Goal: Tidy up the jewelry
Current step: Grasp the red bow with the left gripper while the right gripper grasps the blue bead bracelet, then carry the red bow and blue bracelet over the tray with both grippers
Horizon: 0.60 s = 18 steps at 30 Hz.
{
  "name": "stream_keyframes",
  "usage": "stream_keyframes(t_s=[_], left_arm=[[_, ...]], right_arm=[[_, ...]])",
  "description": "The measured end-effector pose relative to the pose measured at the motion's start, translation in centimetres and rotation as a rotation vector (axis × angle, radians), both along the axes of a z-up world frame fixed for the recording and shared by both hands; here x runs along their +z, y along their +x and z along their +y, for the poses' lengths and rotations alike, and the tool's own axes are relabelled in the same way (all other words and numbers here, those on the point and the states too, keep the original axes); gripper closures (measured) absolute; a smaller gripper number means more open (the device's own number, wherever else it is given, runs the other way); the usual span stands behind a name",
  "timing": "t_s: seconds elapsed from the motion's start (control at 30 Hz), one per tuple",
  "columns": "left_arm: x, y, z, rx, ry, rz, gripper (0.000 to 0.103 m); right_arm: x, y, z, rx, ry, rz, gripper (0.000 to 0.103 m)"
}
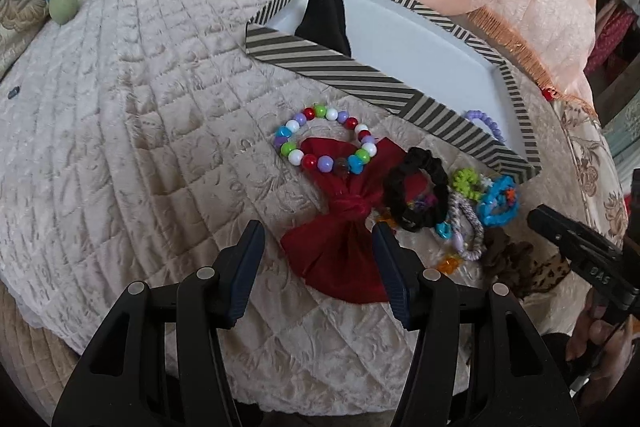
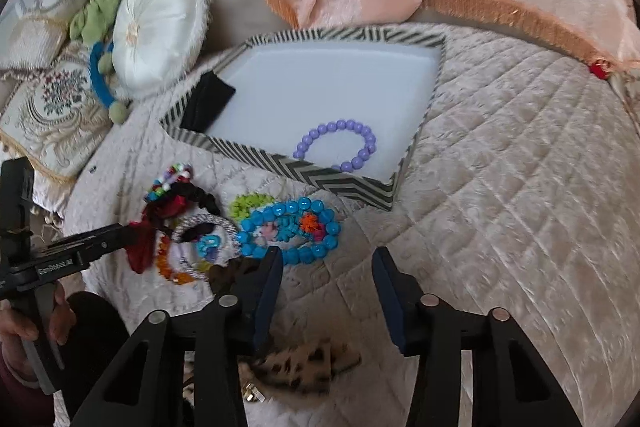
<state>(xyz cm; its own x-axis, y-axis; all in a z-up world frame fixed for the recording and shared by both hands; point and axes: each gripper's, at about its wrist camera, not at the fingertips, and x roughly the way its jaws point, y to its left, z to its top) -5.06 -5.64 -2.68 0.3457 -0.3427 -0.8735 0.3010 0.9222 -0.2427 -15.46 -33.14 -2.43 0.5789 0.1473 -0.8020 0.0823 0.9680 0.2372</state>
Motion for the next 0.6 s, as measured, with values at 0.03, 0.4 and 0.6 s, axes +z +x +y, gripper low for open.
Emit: stream_keyframes(t_s=[0.03,0.4,0.6], left_arm=[[-0.3,0.3,-0.1,0.003,0.002,0.004,0.047],[-0.3,0.5,-1.1,-0.036,-0.017,-0.017,0.089],[2.3,-0.3,-0.2,-0.034,-0.043,-0.067,0.091]], right_arm=[[-0.5,0.4,0.0,0.004,0.002,0.010,0.063],[-0.9,1.3,-0.1,0.028,0.038,-0.018,0.095],[3.4,-1.2,-0.2,0.033,0.079,-0.124,0.095]])
